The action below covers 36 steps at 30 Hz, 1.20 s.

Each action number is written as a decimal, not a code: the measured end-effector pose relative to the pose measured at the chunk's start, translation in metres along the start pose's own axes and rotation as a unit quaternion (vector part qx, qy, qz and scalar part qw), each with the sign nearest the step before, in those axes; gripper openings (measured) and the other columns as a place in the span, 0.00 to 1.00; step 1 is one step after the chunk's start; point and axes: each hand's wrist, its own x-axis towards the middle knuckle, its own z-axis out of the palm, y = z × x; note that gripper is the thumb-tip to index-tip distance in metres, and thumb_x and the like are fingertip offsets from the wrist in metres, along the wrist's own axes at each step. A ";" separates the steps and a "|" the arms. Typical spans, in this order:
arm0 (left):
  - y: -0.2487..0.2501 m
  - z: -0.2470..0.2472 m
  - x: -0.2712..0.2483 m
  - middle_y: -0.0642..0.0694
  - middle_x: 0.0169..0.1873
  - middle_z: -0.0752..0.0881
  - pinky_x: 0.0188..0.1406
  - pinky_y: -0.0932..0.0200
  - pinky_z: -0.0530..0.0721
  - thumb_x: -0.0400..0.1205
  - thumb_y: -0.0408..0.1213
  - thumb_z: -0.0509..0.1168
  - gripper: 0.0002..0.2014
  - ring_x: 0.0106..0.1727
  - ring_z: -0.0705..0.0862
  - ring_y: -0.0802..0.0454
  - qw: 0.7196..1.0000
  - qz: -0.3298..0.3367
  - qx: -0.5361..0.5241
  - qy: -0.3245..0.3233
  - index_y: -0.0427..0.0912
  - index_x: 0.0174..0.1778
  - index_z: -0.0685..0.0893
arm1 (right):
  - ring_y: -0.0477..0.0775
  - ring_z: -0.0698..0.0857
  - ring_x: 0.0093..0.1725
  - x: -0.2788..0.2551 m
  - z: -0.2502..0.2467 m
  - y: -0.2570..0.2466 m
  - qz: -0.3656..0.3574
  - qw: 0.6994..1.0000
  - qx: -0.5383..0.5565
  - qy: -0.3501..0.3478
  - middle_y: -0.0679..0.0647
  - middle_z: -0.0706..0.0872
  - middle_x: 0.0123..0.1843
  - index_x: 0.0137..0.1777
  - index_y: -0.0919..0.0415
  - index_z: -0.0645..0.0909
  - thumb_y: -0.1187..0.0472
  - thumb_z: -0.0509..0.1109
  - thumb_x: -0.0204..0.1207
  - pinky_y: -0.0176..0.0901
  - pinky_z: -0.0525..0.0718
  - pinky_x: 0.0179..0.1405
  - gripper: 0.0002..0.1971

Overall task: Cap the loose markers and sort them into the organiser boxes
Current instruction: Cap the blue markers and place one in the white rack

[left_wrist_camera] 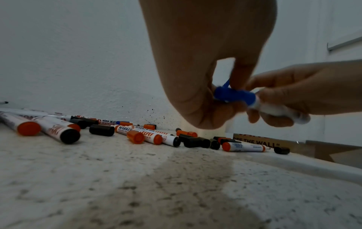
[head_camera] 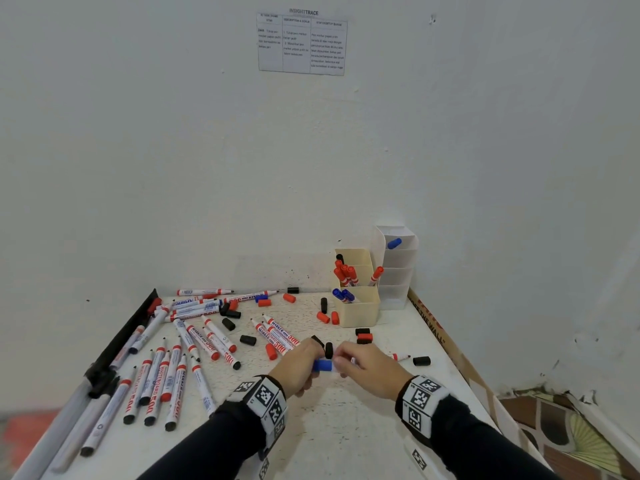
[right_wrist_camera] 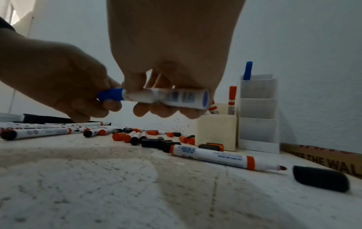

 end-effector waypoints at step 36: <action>0.028 0.065 0.110 0.41 0.66 0.71 0.61 0.45 0.77 0.80 0.38 0.62 0.18 0.65 0.75 0.41 0.915 0.024 0.380 -0.131 0.43 0.67 0.74 | 0.62 0.83 0.50 0.086 -0.173 0.080 0.034 0.881 0.098 0.462 0.61 0.79 0.52 0.53 0.55 0.68 0.60 0.56 0.83 0.57 0.82 0.53 0.02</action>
